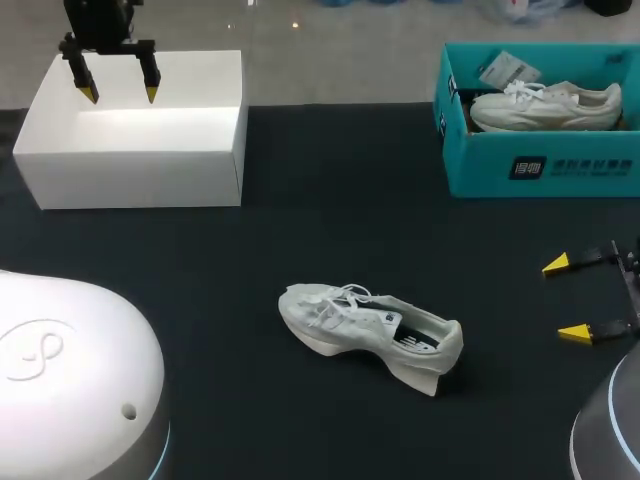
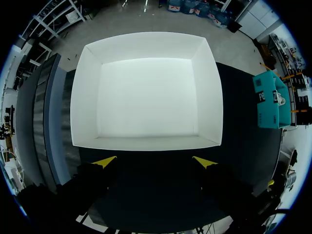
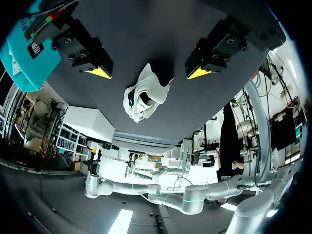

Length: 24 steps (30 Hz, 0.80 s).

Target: Take the shoe out of the shoebox, open the shoe tongue, remove and reinsert the insole, then place the shoe into the shoebox

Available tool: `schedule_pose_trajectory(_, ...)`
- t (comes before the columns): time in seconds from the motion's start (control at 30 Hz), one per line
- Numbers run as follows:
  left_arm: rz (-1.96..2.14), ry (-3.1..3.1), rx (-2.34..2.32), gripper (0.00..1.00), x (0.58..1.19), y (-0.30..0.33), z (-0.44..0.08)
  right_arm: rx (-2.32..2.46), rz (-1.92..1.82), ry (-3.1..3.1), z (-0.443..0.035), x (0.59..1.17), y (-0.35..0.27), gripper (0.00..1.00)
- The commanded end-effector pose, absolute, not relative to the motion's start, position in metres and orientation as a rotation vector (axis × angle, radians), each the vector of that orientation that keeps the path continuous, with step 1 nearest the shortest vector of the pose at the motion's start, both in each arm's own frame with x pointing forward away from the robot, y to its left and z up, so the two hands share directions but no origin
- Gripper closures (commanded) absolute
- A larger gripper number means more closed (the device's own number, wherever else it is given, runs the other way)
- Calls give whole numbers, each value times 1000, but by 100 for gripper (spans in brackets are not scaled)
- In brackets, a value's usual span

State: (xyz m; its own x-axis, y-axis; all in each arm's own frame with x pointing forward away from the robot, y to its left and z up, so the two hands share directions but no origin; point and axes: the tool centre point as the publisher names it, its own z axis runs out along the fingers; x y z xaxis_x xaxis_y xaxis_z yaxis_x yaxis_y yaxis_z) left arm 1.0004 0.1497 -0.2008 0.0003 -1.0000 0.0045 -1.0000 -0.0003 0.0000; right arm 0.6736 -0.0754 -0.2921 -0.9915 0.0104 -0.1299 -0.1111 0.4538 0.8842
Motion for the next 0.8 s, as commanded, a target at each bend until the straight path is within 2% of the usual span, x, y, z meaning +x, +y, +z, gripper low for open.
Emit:
schedule_pose_trajectory(0.03,2,-2220,2221,0,1000,150,-200,-39,1545,2593,-288,665,-74,0)
schedule_pose_trajectory(0.8,2,-2220,2221,0,1000,150,-200,44,1541,2615,-288,664,-76,0)
